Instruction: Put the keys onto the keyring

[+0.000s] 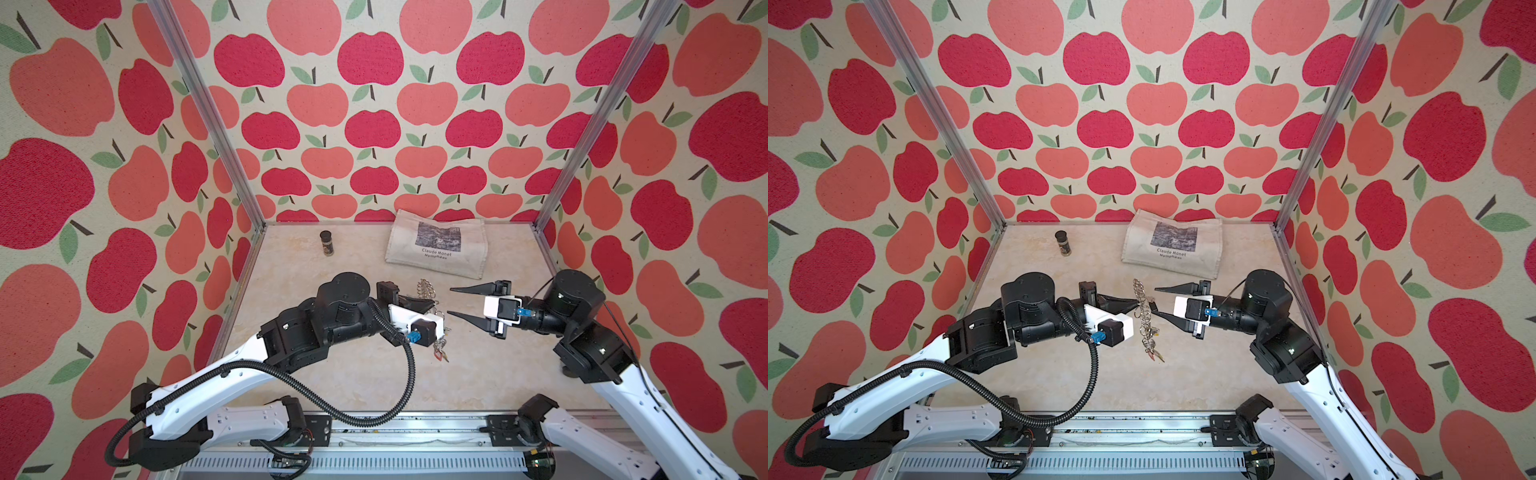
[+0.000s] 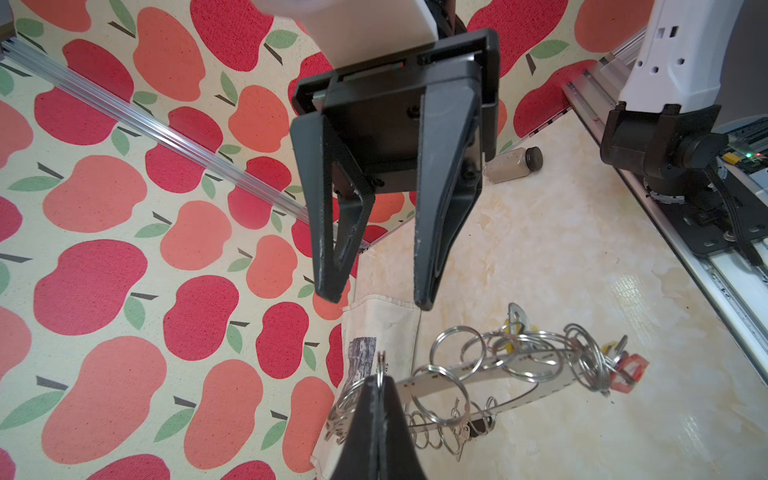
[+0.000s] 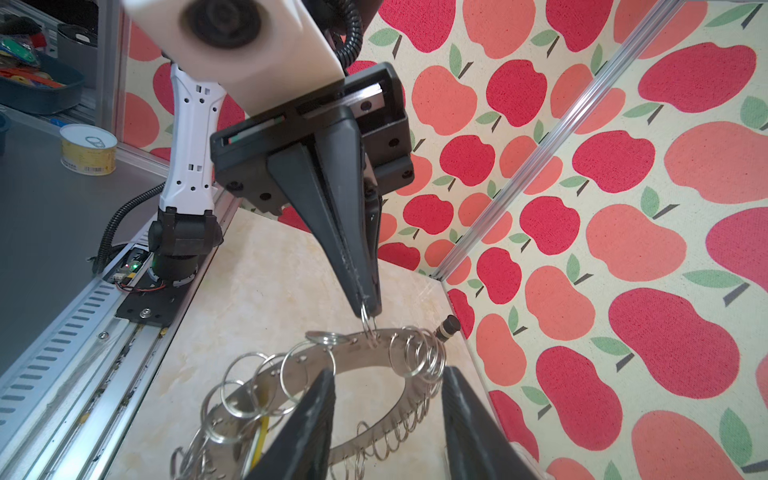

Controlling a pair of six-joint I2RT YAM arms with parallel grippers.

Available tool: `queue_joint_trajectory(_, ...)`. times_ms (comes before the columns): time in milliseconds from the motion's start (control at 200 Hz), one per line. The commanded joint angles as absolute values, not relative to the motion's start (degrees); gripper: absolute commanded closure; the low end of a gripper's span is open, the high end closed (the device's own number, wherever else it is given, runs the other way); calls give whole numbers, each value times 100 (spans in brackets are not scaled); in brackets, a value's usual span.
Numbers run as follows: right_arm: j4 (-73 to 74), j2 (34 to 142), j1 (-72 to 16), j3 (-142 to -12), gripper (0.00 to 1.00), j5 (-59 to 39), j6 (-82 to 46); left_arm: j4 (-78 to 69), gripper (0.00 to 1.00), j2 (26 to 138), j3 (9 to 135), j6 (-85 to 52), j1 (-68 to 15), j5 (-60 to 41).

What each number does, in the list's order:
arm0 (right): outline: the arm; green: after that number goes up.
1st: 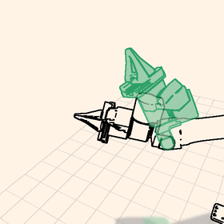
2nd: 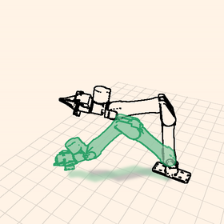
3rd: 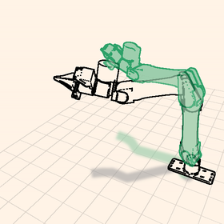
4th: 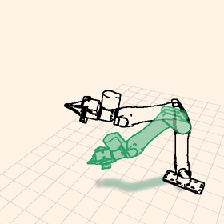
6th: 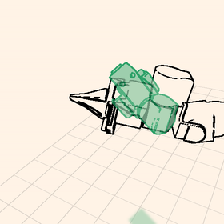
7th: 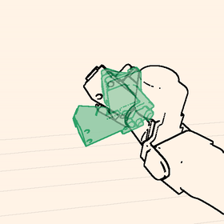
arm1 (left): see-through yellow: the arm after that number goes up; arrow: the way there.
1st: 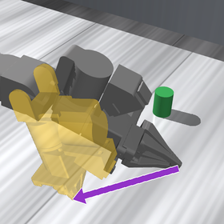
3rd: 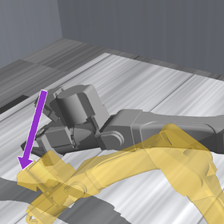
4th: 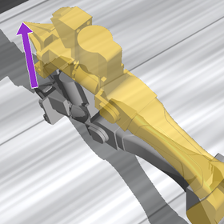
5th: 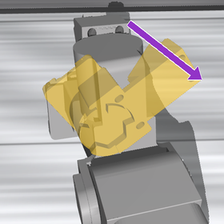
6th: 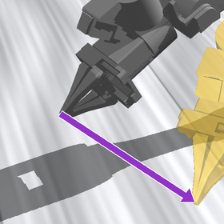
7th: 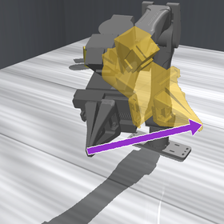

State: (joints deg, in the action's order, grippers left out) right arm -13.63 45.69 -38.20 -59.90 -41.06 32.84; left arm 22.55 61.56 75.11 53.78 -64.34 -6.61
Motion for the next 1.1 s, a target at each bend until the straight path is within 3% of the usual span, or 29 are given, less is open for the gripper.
queue_joint_trajectory(0, -1248, 4688, -3998, -6185, 60, -4178, 3394, 2055, 100, 6205, 7793, 5502, -6466, -758)
queue_joint_trajectory(615, -1418, 4766, -4300, -6190, 80, -3812, 3531, 2114, 100, 6205, 7884, 5361, -6478, -888)
queue_joint_trajectory(926, -1369, 4798, -4301, -6195, 100, -3773, 3365, 2193, 100, 6205, 7901, 5361, -6478, -879)
queue_joint_trajectory(1096, -969, 4696, -4253, -6029, 100, -3775, 3056, 2090, 100, 6205, 7869, 5231, -6478, -827)
